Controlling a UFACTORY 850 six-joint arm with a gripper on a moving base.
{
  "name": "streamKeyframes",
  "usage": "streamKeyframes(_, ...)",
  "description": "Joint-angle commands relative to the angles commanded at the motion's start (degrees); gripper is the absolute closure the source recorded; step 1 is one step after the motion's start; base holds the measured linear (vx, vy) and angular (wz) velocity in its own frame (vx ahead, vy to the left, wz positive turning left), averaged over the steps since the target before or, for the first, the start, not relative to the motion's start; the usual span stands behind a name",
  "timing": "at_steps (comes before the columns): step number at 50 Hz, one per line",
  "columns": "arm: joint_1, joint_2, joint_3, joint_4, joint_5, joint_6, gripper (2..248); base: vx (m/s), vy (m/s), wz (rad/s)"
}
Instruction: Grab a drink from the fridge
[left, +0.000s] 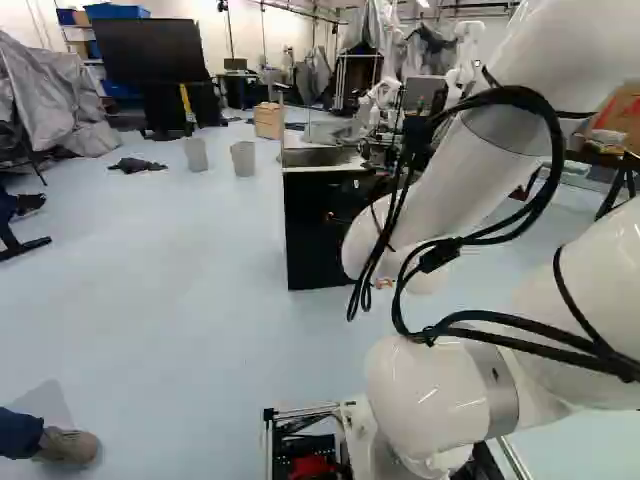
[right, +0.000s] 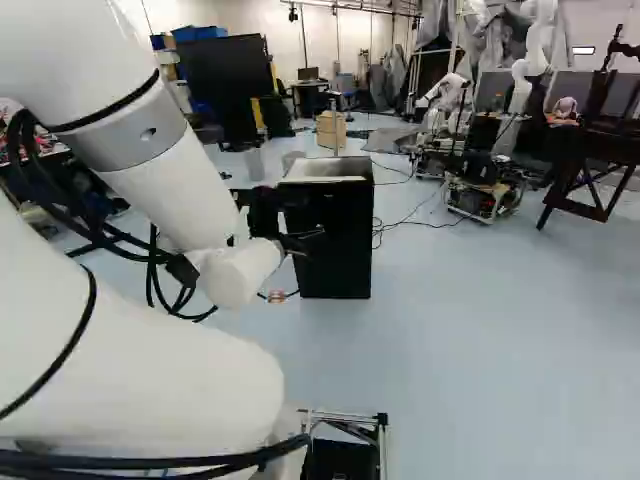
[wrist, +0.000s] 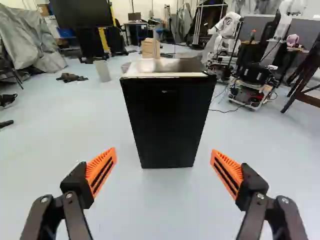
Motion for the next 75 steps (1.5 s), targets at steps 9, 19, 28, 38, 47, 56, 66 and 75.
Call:
streamKeyframes(9,0.00,0.00,0.00,0.00,0.00,0.00,3,0.000,0.000,0.000)
streamKeyframes(19,0.00,0.00,0.00,0.00,0.00,0.00,3,0.000,0.000,0.000)
streamKeyframes(28,0.00,0.00,0.00,0.00,0.00,0.00,3,0.000,0.000,0.000)
streamKeyframes(38,0.00,0.00,0.00,0.00,0.00,0.00,3,0.025,0.001,-0.005)
streamKeyframes(47,0.00,0.00,0.00,0.00,0.00,0.00,3,0.065,0.007,-0.020)
streamKeyframes(56,0.00,0.00,0.00,0.00,0.00,0.00,3,0.084,0.017,-0.013)
streamKeyframes(66,0.00,0.00,0.00,0.00,0.00,0.00,3,0.097,0.031,-0.024)
streamKeyframes(75,0.00,0.00,0.00,0.00,0.00,0.00,3,0.095,0.039,-0.019)
